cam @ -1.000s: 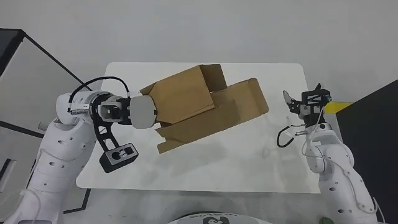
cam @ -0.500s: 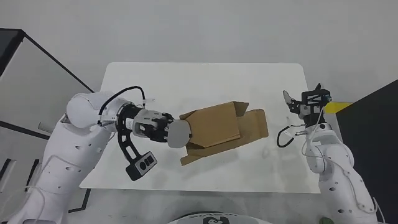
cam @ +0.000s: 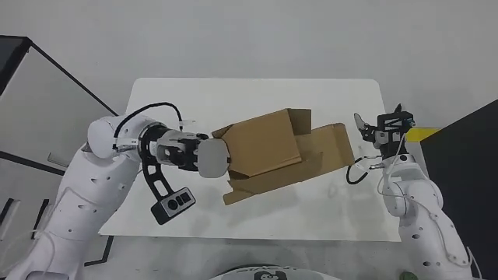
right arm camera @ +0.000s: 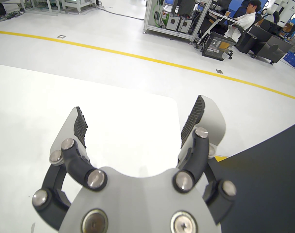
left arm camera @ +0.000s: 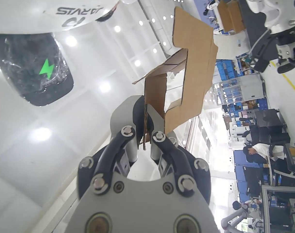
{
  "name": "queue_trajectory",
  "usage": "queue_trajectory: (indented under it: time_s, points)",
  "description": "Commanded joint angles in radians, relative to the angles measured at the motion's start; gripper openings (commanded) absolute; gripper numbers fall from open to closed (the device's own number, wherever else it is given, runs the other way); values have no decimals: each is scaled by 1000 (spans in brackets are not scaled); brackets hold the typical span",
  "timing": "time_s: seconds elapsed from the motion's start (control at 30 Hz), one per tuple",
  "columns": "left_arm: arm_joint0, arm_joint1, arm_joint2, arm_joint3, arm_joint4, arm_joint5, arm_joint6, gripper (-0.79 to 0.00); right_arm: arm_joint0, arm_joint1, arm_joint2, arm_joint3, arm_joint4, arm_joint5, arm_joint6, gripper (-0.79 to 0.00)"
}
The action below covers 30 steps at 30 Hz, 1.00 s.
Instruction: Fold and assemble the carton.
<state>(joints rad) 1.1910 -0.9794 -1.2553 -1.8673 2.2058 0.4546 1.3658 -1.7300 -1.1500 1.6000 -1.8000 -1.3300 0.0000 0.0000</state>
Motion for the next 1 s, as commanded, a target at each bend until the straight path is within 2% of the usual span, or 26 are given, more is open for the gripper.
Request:
queue_trajectory:
  time_s: [0.0,0.17,0.3,0.57,0.97]
  points:
    - [-4,-6,-7,3,-34,-15,15,-785,0,0,0,0,0,0,0,0]
    - [-13,-18,-17,1,-10,-43,43,-785,0,0,0,0,0,0,0,0]
    - [-21,-22,-7,-5,92,-51,52,-785,0,0,0,0,0,0,0,0]
    - [-37,-10,41,-2,246,-24,25,-785,0,0,0,0,0,0,0,0]
    - [-38,-3,58,2,247,-11,3,-785,0,0,0,0,0,0,0,0]
